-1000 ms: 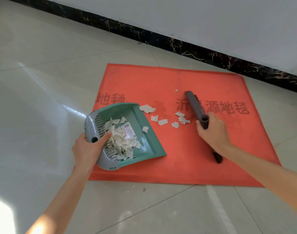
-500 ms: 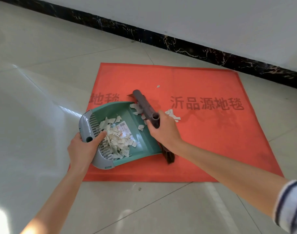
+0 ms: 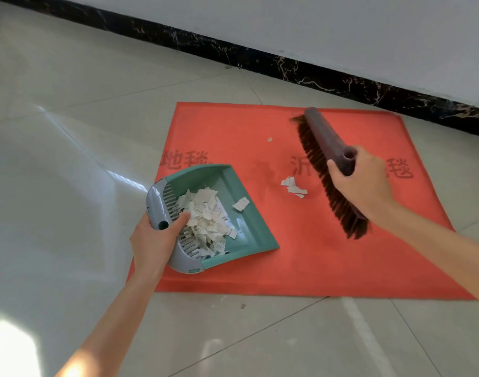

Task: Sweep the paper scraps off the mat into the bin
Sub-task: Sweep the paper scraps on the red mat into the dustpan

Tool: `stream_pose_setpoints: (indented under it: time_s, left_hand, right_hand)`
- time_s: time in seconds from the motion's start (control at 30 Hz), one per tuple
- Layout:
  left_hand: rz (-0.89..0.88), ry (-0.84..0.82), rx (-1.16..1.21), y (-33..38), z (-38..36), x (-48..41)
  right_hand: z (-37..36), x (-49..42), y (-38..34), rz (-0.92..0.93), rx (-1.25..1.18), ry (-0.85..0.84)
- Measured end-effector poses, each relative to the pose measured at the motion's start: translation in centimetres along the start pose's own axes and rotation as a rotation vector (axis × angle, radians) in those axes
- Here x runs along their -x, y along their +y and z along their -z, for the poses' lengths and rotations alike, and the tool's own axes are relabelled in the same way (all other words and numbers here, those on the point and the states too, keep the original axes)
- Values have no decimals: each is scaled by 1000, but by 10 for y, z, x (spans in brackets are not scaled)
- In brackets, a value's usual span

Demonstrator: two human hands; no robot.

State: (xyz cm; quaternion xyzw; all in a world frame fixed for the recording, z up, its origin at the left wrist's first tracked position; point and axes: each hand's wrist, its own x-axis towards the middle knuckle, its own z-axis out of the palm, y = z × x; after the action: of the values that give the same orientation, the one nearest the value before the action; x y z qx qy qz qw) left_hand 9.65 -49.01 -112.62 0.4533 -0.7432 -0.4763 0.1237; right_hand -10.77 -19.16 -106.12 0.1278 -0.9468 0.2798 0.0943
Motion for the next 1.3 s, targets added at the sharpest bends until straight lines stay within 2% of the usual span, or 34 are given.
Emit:
stream_pose_setpoints:
  time_s: [0.07,0.13,0.3,0.4,0.47,0.57,0.77,1.0,1.07,1.17,1.23,1.3]
  left_hand:
    - [-8,-5,-1,-1,0,-2]
    - [-8,-7,6,-1,0,-4]
    - [-8,-8,11,2,-4,-2]
    - [-23,-41,28,12,-13,-1]
    - [-25,-56,42,19,-20,-2]
    - [-17,-52,53,20,-26,-4]
    - [-20,-38,61,19,-29,-3]
    - [-28,-35,54,22,-29,-1]
    - [-31,-38,57,21,-29,0]
    - [-21,-35,62,20,-29,-1]
    - [-9,-30,67,17,-29,-2]
    - [-11,-30,67,16,-29,-3]
  right_hand:
    - [-1,14,31,-4,169,-13]
    - [-7,35,49,-3,233,-63]
    - [-33,76,30,-44,50,-141]
    - [-34,81,5,-10,-88,-101]
    - [-22,71,-5,14,-157,-12]
    - [-7,49,-1,14,-122,109]
    - [-32,62,20,-40,57,-57]
    - [-58,97,-39,67,-158,-267]
    - [-50,93,-50,95,-237,-242]
    - [-32,72,-55,92,-315,-94]
    - [-25,49,-47,71,-276,28]
    - [-24,20,-30,57,-192,76]
